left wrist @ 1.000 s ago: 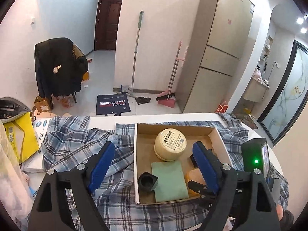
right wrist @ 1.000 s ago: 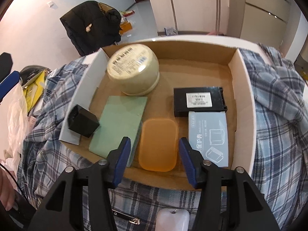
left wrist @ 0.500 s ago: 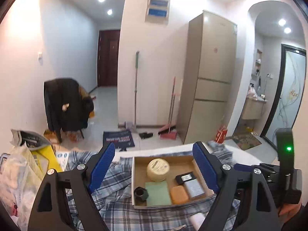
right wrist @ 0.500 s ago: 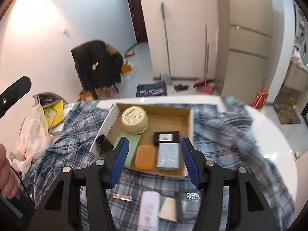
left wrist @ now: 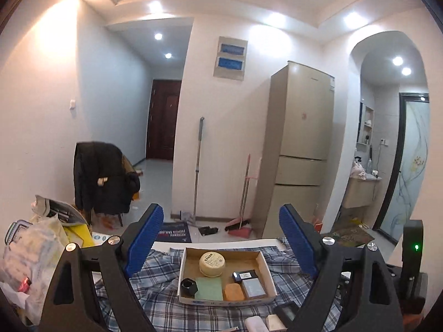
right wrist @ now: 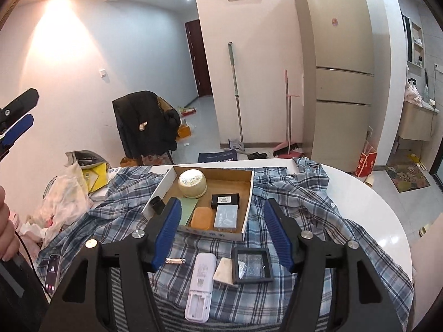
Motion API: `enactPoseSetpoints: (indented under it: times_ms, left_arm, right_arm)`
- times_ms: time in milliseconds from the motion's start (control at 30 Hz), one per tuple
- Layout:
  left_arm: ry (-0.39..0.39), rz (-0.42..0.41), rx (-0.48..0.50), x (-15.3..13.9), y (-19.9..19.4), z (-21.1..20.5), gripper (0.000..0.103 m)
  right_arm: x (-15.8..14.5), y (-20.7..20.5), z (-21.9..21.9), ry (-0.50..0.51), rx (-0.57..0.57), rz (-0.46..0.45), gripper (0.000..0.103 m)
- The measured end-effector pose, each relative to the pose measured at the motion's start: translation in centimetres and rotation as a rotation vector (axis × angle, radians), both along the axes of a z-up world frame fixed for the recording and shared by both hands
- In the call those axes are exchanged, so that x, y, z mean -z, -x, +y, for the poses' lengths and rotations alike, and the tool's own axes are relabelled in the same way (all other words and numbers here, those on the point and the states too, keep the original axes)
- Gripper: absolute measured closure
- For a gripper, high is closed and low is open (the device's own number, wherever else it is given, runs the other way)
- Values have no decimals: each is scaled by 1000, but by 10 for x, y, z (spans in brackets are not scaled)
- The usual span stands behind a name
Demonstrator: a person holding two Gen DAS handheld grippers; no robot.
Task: Organize rigid objects
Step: 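Open both grippers to release the cup and soap box and withdraw, then move both grippers back toward the remaining items on the bed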
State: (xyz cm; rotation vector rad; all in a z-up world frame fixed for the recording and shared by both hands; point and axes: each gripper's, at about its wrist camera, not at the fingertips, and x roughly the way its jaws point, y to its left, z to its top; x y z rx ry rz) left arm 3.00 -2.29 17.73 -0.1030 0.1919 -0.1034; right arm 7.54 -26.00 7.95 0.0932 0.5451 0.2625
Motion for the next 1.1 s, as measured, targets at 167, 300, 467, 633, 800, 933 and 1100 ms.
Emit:
enactPoseSetpoints:
  times_ms: [167, 300, 467, 633, 800, 933, 1100]
  left_arm:
    - [-66, -67, -29, 14, 22, -18, 0]
    - [-61, -50, -25, 28, 21, -23, 0]
    - [-19, -25, -47, 52, 12, -27, 0]
    - [-11, 16, -44, 77, 4, -32, 0]
    - [10, 73, -28, 97, -15, -36, 0]
    - [25, 99, -34, 117, -27, -37, 0]
    - [35, 144, -48, 142, -41, -34, 0]
  right_arm:
    - [10, 9, -15, -29, 27, -20, 34]
    - [20, 10, -23, -34, 29, -46, 23]
    - [33, 5, -32, -78, 28, -54, 12]
    - [46, -2, -39, -127, 22, -43, 10]
    - [58, -12, -43, -151, 16, -37, 8]
    - [71, -22, -44, -166, 9, -12, 8]
    - [89, -34, -45, -164, 11, 43, 8]
